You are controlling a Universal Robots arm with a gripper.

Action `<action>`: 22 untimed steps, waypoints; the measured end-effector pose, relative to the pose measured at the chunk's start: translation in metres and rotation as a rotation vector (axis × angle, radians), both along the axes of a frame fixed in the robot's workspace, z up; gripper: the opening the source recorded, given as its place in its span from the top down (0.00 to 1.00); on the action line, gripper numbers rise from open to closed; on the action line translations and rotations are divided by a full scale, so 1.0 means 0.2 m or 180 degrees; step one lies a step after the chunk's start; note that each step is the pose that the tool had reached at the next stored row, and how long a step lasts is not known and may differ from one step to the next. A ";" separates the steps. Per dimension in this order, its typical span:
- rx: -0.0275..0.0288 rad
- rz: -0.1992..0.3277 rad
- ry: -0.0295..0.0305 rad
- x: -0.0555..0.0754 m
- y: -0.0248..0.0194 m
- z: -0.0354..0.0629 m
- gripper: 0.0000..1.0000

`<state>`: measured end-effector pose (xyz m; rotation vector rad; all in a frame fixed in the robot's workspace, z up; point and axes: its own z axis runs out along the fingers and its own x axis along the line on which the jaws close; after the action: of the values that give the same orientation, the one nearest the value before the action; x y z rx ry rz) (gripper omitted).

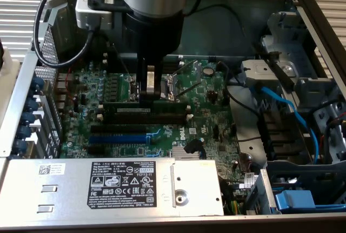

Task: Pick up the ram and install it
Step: 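Insert the ram into the slot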

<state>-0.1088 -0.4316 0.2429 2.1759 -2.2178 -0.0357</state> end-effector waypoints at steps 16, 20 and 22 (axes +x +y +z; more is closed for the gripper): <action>0.0000 -0.0001 0.0000 0.00 0.002 -0.018 0.88; 0.0000 -0.0001 0.0000 0.00 0.002 -0.021 0.88; 0.0000 -0.0001 0.0000 0.00 0.002 -0.022 0.88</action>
<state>-0.1089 -0.4312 0.2385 2.1755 -2.2180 -0.0356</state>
